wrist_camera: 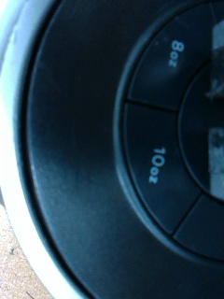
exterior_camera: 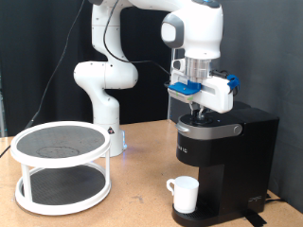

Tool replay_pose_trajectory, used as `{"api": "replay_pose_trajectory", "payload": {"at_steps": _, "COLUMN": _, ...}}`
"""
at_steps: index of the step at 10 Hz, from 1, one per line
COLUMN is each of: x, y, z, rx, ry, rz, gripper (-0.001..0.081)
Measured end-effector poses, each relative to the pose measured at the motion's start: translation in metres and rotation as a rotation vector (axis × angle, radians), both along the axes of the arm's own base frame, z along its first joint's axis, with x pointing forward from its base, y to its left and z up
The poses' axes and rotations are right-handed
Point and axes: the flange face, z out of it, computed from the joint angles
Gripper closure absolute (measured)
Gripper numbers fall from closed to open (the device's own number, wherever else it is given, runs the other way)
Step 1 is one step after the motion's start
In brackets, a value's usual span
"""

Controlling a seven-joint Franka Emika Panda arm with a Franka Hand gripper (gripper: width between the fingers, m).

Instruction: Make a cup of coffee with the keurig machine

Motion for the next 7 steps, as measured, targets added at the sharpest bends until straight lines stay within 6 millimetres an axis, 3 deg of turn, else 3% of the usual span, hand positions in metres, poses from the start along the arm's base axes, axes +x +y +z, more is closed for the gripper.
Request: {"api": "replay_pose_trajectory", "payload": {"at_steps": 7, "x": 0.0005, "y": 0.0009, "z": -0.0033, "rx": 0.001, "ry": 0.086, "rz": 0.006, "gripper": 0.0806}}
